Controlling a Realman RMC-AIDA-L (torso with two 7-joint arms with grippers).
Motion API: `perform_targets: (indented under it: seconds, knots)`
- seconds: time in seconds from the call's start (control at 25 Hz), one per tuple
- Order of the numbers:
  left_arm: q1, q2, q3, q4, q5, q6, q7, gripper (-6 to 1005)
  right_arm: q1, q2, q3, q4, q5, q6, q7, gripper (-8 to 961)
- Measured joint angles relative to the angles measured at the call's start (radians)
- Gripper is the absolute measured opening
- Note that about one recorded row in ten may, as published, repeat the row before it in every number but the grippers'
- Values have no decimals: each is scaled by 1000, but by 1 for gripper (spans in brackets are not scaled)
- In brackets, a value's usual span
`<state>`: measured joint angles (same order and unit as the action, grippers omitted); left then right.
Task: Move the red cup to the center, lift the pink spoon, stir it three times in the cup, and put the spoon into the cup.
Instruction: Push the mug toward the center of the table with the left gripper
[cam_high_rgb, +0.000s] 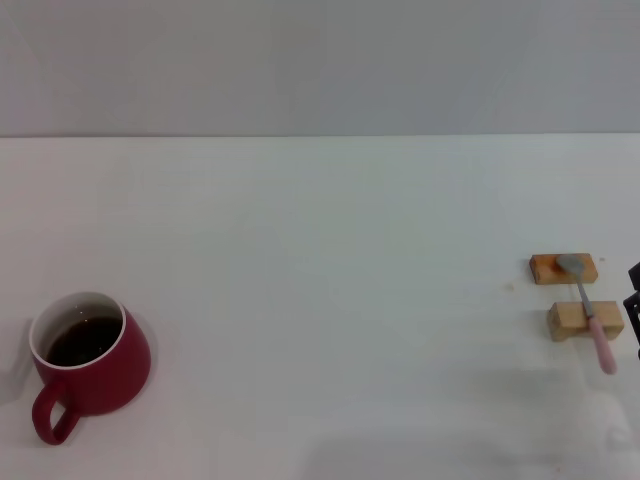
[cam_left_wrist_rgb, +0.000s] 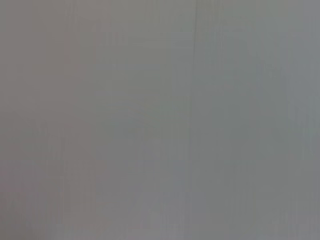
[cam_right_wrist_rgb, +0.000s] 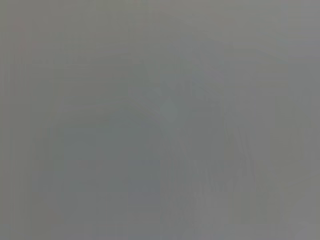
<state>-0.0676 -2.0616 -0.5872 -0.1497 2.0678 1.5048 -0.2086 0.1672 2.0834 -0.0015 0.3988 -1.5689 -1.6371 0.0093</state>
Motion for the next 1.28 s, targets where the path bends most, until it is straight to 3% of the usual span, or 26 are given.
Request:
perform_targets:
  seconds: [0.36,0.44,0.76,0.88,1.28]
  knots:
    - [16,-1,-1,6,5,-2,-2,856,-7,1,-8,5,0,-5,0,635]
    - [20,-2,-16,6,2,-10,-3,735,-9,1,-8,5,-1,-7,0,635]
    - [21,-2,-29,5,1,-50,-21,492,-11,0,-9,7,-6,-10,0,634]
    - [18,-1,-18,6,8,-64,-16,285,-11,0,-9,7,-6,-10,0,634]
    - [4,0,24,6,12,-86,-15,27,-13,0,-9,8,-7,-19,1,634]
